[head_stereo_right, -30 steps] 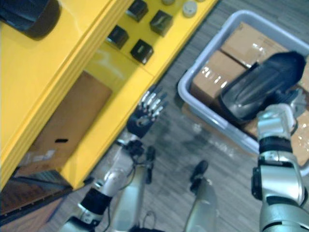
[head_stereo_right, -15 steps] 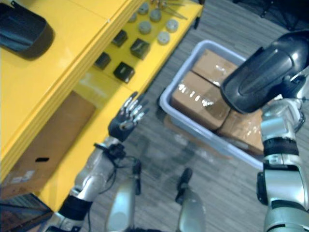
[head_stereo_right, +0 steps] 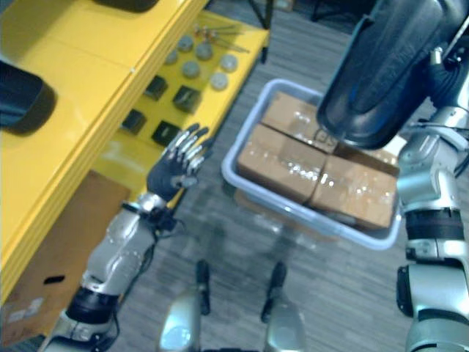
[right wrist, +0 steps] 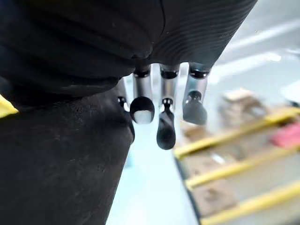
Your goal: Walk over and take plastic housings, then place them on the shelf
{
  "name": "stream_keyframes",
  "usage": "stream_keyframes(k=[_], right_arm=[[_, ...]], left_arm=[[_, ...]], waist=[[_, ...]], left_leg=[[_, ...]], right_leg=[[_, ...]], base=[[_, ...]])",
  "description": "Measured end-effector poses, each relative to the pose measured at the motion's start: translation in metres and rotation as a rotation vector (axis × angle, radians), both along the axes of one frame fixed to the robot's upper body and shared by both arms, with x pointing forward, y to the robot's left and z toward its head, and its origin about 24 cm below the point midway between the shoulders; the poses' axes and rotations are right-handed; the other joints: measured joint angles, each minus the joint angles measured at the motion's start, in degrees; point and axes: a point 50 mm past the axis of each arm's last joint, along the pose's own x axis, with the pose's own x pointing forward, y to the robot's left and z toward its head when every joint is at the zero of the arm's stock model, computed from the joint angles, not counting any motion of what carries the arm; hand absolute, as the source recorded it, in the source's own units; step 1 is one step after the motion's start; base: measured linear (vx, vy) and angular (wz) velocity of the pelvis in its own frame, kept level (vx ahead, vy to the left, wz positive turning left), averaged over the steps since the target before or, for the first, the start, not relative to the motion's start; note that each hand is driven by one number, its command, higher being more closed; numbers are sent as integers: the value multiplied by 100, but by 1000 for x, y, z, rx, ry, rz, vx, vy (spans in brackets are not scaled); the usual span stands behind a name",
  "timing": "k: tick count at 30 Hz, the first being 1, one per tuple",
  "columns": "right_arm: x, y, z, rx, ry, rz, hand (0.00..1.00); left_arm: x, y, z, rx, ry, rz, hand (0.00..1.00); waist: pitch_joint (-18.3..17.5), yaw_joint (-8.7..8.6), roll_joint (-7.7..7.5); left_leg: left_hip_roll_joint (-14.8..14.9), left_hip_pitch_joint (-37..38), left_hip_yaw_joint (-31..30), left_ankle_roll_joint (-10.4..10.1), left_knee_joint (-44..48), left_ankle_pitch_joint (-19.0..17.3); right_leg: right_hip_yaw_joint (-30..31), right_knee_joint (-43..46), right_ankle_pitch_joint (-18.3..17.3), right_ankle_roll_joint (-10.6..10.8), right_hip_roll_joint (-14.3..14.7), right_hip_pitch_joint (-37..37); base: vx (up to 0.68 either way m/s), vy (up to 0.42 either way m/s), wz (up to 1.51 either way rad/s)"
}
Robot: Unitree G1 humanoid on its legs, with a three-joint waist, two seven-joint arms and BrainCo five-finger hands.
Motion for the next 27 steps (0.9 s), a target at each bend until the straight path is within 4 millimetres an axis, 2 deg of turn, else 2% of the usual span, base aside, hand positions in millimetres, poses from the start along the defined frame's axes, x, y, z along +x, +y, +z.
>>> stream_keyframes(k=[4, 6, 12, 19, 23, 27], right_arm=[[-6, 17, -5, -140, -13, 88, 100], [-8, 22, -7, -183, -16, 120, 100], [-7, 38, -27, -295, 51, 211, 100], [-7, 62, -43, -369, 112, 330, 100], [-4, 75, -58, -386, 191, 386, 100], [-2, 90, -74, -375, 247, 439, 100]], left_arm=[[24, 14, -15, 83, 148, 45, 0], [27, 17, -20, 95, 189, 39, 0], [27, 12, -34, 42, 303, -59, 0], [22, -9, -59, 91, 434, -148, 0], [18, -19, -64, 66, 456, -207, 0], [10, -42, -73, 79, 482, -283, 0]], waist=[[-336, -122, -161], [-372, -177, -166], [-922, -211, -83], [-1193, -206, -51], [-1303, -189, -46], [-1382, -181, -52]], left_leg=[[-10, 360, 279, -18, -261, -13], [-21, 572, 306, -39, -336, -31], [-30, 757, 402, -51, -373, -113], [-125, 1071, 398, -61, -806, 87], [-164, 1263, 401, -59, -1151, 251], [-223, 1290, 368, -43, -1223, 288]], right_leg=[[213, -90, 2, 3, 9, 115], [260, -135, 3, 5, 11, 278], [283, -265, 2, 13, 13, 463], [244, -389, -11, 43, -28, 642], [242, -401, 9, 63, -30, 666], [221, -401, 26, 89, -74, 687]], base=[[74, 11, -28], [46, 17, -15], [14, 9, -6], [-22, 4, 0], [5, 2, 1], [20, 19, 5]])
